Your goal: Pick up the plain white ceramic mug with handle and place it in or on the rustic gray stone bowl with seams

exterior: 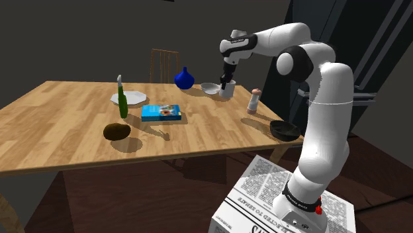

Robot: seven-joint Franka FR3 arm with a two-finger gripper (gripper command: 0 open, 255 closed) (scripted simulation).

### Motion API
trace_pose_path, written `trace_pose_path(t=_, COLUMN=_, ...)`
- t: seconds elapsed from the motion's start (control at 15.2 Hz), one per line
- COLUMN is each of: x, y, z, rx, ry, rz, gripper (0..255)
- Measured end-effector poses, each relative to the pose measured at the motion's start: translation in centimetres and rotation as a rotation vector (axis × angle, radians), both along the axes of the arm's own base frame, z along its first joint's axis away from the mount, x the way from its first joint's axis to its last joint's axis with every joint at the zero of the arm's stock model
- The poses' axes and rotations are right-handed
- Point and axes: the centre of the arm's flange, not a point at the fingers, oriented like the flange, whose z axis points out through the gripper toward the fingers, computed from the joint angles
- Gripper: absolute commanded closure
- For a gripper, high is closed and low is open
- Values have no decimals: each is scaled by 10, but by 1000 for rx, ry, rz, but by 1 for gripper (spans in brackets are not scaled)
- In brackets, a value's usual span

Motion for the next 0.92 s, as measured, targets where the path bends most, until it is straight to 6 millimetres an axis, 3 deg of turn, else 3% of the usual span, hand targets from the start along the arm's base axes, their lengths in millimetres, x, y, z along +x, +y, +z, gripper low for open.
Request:
trace_pose_path(t=0.2, x=-2, y=-1, z=16, rx=0, ry=0, rz=0, gripper=255)
trace_pose_path(t=0.33, x=-18, y=-2, z=21, rx=0, ry=1, rz=0, gripper=255)
trace_pose_path(t=0.92, x=-133, y=0, z=26, rx=0, ry=0, rz=-1, gripper=255)
